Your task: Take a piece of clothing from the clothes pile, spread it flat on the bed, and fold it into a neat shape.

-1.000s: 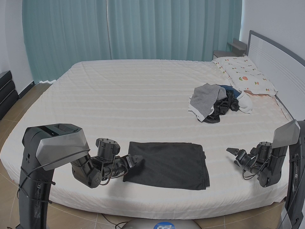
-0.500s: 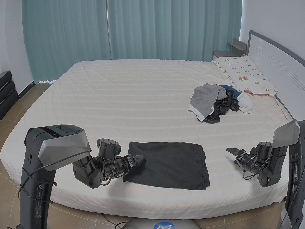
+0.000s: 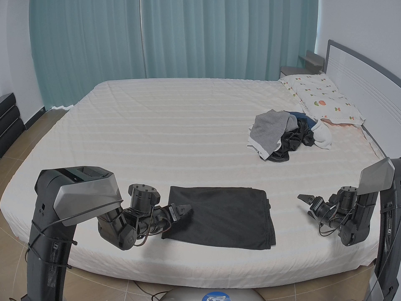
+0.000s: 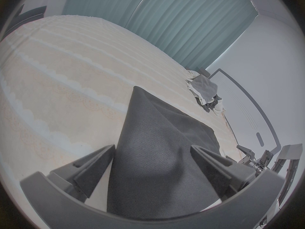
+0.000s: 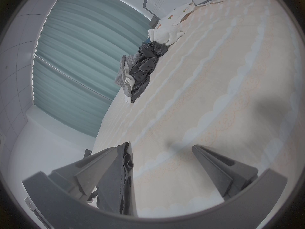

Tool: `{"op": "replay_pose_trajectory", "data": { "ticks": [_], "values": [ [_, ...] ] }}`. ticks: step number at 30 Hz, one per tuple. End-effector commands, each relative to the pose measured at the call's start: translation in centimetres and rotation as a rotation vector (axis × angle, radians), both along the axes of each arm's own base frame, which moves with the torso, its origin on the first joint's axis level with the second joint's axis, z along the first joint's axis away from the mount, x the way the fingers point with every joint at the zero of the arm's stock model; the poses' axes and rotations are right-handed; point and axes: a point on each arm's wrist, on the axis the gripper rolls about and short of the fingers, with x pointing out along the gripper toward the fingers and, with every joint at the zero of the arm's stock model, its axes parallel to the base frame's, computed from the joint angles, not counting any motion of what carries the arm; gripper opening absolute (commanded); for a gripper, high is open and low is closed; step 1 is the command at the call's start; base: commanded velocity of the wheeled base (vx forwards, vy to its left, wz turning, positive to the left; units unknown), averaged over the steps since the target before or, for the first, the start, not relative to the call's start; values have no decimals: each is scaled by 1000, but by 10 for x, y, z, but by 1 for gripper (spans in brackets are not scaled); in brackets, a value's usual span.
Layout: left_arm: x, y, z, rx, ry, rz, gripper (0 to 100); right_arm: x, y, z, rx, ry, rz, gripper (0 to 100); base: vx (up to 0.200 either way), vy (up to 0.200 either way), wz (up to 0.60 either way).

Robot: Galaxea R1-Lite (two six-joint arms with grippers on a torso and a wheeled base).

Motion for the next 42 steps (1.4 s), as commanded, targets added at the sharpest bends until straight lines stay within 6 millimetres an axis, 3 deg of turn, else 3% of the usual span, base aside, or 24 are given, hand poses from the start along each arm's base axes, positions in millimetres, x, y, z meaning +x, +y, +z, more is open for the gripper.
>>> {"op": "replay_pose_trajectory", "data": {
  "ticks": [1,25,42],
  "values": [
    [0,0,-2,1,3,0,0,0,0,0,-1,-1,1,100,0,0,0],
    [-8,1,3,25,-7,42,0,0,0,0,0,-1,1,100,0,0,0],
    [-12,4,1,30,9,67,0,0,0,0,0,-2,1,100,0,200,0]
  ]
}}
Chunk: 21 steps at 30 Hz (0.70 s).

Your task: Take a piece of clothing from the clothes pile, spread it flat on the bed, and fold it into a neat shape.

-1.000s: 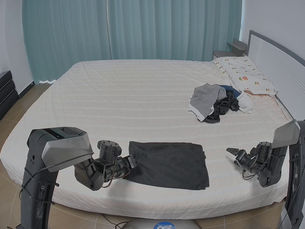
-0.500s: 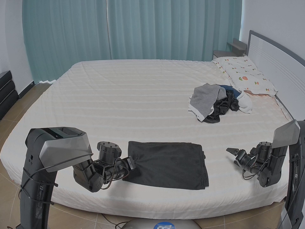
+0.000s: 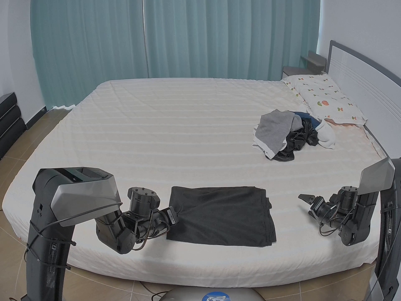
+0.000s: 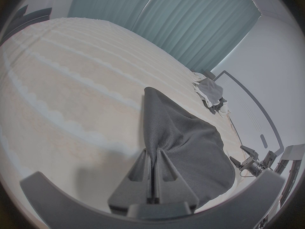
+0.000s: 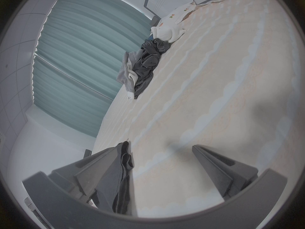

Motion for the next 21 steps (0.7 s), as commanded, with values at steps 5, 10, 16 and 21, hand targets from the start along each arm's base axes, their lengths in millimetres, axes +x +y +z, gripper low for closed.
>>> {"op": "replay_pose_trajectory", "data": {
  "ticks": [5,10,16,21],
  "values": [
    [0,2,0,5,0,34,0,0,0,0,0,-1,0,100,0,200,0],
    [0,3,0,6,3,38,0,0,0,0,0,-1,0,100,0,200,0],
    [-3,4,-2,11,13,39,0,0,0,0,0,-1,0,100,0,200,0],
    [-3,5,-2,12,14,40,0,0,0,0,0,-1,0,100,0,200,0]
  ]
}}
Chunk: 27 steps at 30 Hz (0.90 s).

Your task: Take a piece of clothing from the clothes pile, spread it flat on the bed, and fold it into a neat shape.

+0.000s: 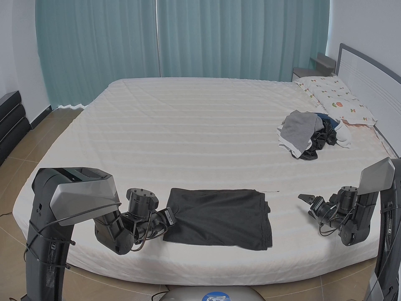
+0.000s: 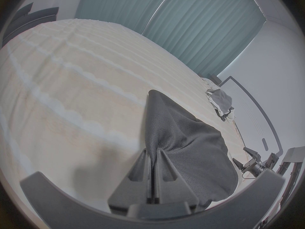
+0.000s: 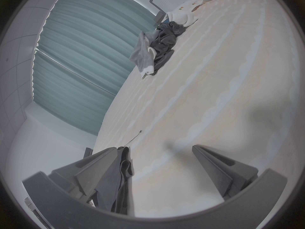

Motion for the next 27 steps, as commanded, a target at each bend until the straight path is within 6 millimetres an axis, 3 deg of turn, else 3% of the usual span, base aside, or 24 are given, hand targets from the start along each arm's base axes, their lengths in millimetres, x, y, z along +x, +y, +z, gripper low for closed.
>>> {"op": "replay_pose_trajectory", "data": {
  "ticks": [1,19,27],
  "values": [
    [0,0,0,-1,2,1,0,0,0,0,0,-1,0,100,0,200,0],
    [-5,0,-2,4,18,-3,0,0,0,0,0,-1,0,100,0,200,0],
    [-8,0,-4,9,29,-6,0,0,0,0,0,-1,0,100,0,0,0]
  ]
}}
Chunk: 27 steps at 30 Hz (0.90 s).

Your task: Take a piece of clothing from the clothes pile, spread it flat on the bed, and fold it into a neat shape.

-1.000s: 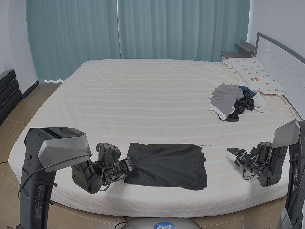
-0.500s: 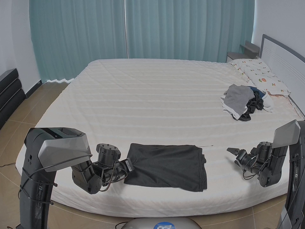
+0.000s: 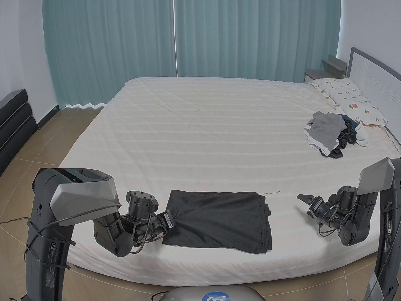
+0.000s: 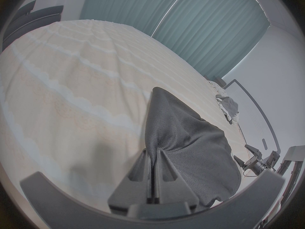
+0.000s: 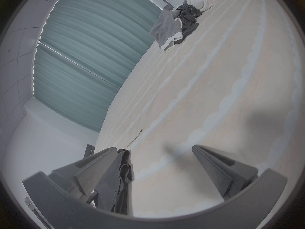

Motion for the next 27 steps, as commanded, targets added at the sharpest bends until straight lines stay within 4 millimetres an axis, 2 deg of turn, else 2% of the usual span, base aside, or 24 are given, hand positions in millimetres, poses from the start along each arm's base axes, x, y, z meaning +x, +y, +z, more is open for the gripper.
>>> {"op": "replay_pose_trajectory", "data": {
  "ticks": [1,2,7,10,13,15,18,23,27],
  "values": [
    [-1,0,0,1,2,-1,0,0,0,0,0,-1,0,100,0,0,0],
    [-1,0,0,1,4,-1,100,0,0,0,0,-1,0,100,0,0,0],
    [-15,3,10,11,15,-6,100,0,0,0,0,-1,0,100,0,0,0],
    [-15,3,16,3,0,-5,100,0,0,0,0,-1,0,100,0,0,0],
    [9,0,25,-29,-77,18,100,0,0,0,0,-1,0,100,0,0,0],
    [18,-1,23,-35,-96,27,100,0,0,0,0,-1,0,100,0,0,0],
    [38,-10,9,-41,-118,27,100,1,0,0,0,-4,0,100,0,0,0],
    [55,-14,0,-33,-156,76,100,0,0,0,1,0,-2,100,0,0,0],
    [60,-15,-5,-45,-158,87,100,0,0,0,1,-2,-1,100,0,0,0]
  ]
}}
